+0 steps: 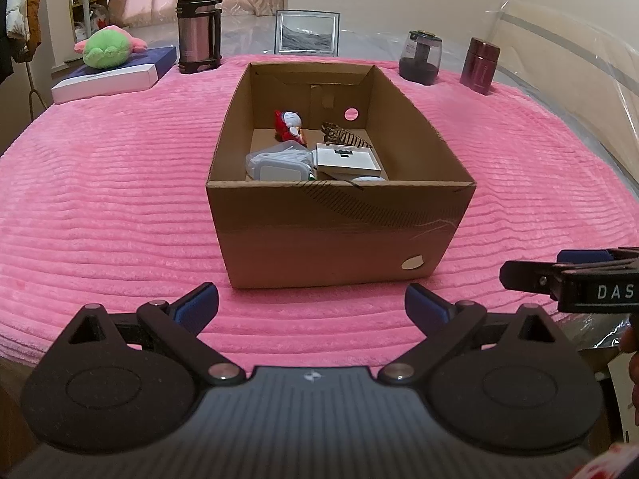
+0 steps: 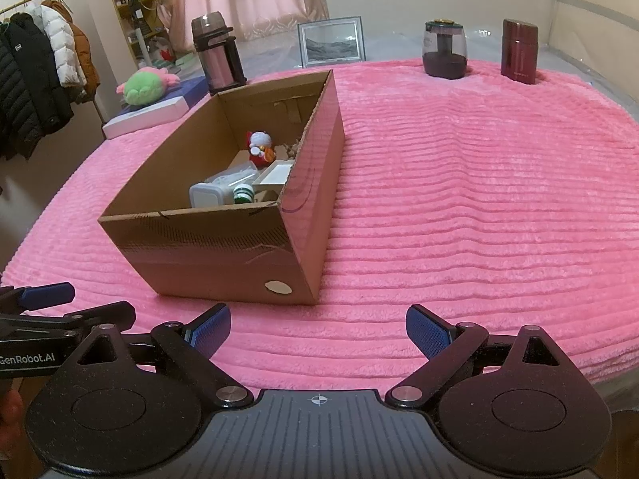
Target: Organize rigid objects
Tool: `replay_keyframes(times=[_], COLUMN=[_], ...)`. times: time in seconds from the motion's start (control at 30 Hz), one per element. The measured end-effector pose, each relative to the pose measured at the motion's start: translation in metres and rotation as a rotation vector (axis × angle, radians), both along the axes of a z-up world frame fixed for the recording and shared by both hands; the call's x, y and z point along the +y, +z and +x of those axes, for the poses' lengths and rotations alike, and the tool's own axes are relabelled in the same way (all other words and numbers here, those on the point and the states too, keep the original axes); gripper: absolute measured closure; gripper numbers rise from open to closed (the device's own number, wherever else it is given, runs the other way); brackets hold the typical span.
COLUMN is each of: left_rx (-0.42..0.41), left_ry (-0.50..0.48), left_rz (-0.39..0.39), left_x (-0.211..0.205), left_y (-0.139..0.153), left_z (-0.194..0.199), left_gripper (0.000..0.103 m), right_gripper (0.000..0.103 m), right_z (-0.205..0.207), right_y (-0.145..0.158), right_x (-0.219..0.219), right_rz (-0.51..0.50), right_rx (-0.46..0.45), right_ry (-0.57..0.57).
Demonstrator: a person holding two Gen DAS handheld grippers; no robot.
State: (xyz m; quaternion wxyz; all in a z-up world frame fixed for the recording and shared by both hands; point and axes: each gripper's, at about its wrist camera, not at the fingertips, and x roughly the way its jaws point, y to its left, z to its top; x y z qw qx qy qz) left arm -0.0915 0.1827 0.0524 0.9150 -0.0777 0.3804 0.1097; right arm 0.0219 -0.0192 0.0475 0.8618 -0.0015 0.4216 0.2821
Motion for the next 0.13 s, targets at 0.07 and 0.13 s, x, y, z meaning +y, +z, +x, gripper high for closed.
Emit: replay_keyframes(times=[0.07,0.13], left_rx=[-0.007,-0.009], left_ry=[0.000,-0.001], left_rz=[-0.003,-0.007], left_x=[-0.0001,0.0001], left_y=[-0.0008,-0.0011], left_z=[-0.0010,-0.0011], left_gripper=[0.005,0.005], right_gripper=[0.011,0.011], right_z=[0.0000,-0.0003], right_y=[-0.0006,-0.0010], right_x=[-0.0002,-0.0003], right_rz=[0.001,0.000], right_rx=[0.001,0.001], right_ry=[0.000,-0.001])
